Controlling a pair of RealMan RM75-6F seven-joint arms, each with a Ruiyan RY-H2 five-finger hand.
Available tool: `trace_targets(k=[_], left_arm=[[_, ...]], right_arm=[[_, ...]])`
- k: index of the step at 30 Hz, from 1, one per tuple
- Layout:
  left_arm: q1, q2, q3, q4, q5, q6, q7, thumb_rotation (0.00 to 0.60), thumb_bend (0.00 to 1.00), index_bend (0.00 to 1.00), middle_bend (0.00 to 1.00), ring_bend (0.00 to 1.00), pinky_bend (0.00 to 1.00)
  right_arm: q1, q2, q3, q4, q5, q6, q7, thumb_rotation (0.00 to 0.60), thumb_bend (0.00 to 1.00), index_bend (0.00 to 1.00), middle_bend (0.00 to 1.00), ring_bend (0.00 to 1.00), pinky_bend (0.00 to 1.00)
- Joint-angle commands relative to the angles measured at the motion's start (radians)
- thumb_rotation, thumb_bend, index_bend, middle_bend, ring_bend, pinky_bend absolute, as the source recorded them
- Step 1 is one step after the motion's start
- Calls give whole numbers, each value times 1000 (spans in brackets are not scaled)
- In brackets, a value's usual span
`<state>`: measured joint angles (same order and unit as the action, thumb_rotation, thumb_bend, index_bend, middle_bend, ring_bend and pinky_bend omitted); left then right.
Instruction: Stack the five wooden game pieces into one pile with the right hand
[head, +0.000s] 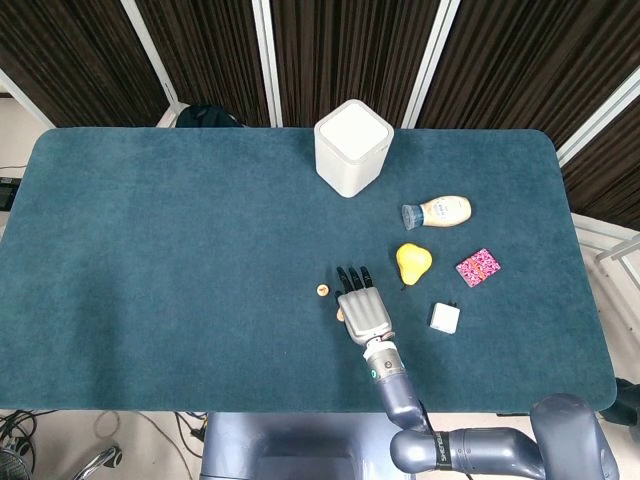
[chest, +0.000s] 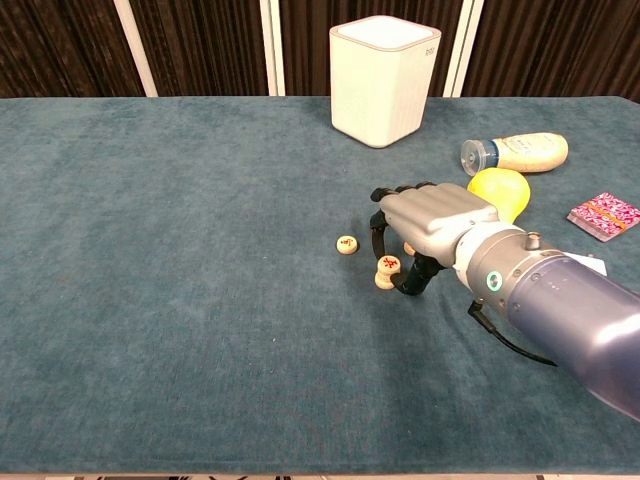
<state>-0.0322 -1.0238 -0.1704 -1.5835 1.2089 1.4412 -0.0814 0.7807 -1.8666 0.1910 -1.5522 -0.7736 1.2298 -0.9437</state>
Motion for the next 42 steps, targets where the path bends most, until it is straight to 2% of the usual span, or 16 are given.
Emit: trace_targets(k=[1,12,21,30,37,42], left_arm=[[0,0,0,0,0,0,0,600,153,48,0,0,95],[0,0,0,1,-1,0,2,600,153,48,0,0,95],[0,-2,0,1,-1,1,6,600,153,48,0,0,95],[2,-2,-1,-3,-2,8,12,600,153,48,0,0,95],[4,-1,-1,-5,-1,11,12,600,153,48,0,0,95],[4,1,-2,-3,-2,8,6,600,153,48,0,0,95]], right_arm=[[1,-1,1,1,-1,2,0,600,440,421,0,0,0],[-1,25,18,-35,-8,17,4,600,440,407,0,0,0],[-8,146,65,-63,10,-13,44,600,440,353,0,0,0],[-15,243,43,-58,21,-95,93,600,335,327,0,0,0],[-15,200,20,14,-22,-126,174,600,307,330,0,0,0],[-10,160,19,69,-56,-129,220,600,307,374,0,0,0]])
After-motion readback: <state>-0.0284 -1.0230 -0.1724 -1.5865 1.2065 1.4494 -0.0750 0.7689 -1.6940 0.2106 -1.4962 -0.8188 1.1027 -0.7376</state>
